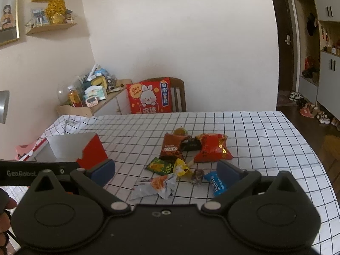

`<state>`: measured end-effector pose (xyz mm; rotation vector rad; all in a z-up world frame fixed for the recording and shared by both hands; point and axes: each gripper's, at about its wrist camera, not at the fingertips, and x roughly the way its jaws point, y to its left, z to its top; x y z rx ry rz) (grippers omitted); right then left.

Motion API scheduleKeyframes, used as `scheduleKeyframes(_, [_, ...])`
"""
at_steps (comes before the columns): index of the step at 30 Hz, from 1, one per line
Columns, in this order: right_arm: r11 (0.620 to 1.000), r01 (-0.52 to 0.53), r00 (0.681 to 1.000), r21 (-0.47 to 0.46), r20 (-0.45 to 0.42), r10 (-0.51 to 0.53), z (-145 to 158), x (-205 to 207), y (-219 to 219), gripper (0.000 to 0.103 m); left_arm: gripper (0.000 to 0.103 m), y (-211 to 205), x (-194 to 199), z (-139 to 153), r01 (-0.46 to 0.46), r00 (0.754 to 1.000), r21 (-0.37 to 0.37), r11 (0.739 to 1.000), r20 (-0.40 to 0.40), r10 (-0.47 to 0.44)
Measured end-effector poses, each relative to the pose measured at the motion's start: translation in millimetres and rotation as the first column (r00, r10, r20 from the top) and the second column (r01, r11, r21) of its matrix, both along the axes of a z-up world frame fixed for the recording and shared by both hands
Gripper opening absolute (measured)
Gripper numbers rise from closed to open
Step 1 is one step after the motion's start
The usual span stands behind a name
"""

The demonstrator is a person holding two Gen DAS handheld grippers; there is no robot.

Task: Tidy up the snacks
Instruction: 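Move both tools toward the snack pile on the table, then grasp the white-red bread pack with left tool while right tool grasps blue wafer bar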

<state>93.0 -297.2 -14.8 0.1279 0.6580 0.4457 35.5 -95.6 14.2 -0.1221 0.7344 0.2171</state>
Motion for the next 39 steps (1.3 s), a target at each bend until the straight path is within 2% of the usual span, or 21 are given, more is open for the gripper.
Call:
scheduleKeyframes(5, [0.998, 0.045, 0.998, -0.04, -0.045, -0.047, -20, 18, -9, 0.1, 0.103, -7, 20, -19, 0.08, 0.996, 0.006, 0.997, -0.043, -0.079])
scheduleKeyframes(9, [0.995, 0.06, 0.992, -0.083, -0.104, -0.069, -43, 34, -20, 0.099, 0.103, -9, 42, -38, 0.132, 0.987, -0.032, 0.991, -0.083, -0.134])
scheduleKeyframes(11, [0.994, 0.055, 0.988, -0.098, -0.136, -0.068, -54, 42, -24, 0.097, 0.103, -10, 53, -45, 0.155, 0.983, -0.042, 0.987, -0.092, -0.158])
scheduleKeyframes(16, [0.988, 0.011, 0.982, -0.151, -0.185, -0.039, -79, 67, -27, 0.093, 0.103, -18, 86, -65, 0.224, 0.967, -0.011, 0.974, -0.121, -0.224])
scheduleKeyframes(20, [0.985, -0.026, 0.973, -0.172, -0.231, -0.015, -95, 92, -25, 0.088, 0.102, -23, 112, -84, 0.35, 0.918, -0.028, 0.936, -0.19, -0.349])
scheduleKeyframes(24, [0.979, -0.077, 0.963, -0.19, -0.27, 0.023, -109, 112, -19, 0.086, 0.102, -21, 133, -104, 0.411, 0.878, -0.024, 0.911, -0.256, -0.403])
scheduleKeyframes(26, [0.975, -0.094, 0.957, -0.2, -0.289, 0.033, -116, 120, -14, 0.086, 0.102, -21, 142, -115, 0.42, 0.87, -0.007, 0.908, -0.283, -0.404])
scheduleKeyframes(32, [0.954, -0.158, 0.94, -0.253, -0.334, 0.067, -140, 137, 1, 0.085, 0.102, -15, 158, -135, 0.458, 0.831, -0.03, 0.888, -0.341, -0.44])
scheduleKeyframes(35, [0.949, -0.161, 0.934, -0.272, -0.352, 0.058, -150, 144, 0, 0.082, 0.102, -15, 165, -141, 0.493, 0.806, -0.04, 0.869, -0.354, -0.474])
scheduleKeyframes(39, [0.949, -0.192, 0.919, -0.252, -0.386, 0.084, -157, 152, 1, 0.082, 0.099, -20, 171, -148, 0.531, 0.779, -0.03, 0.847, -0.374, -0.503])
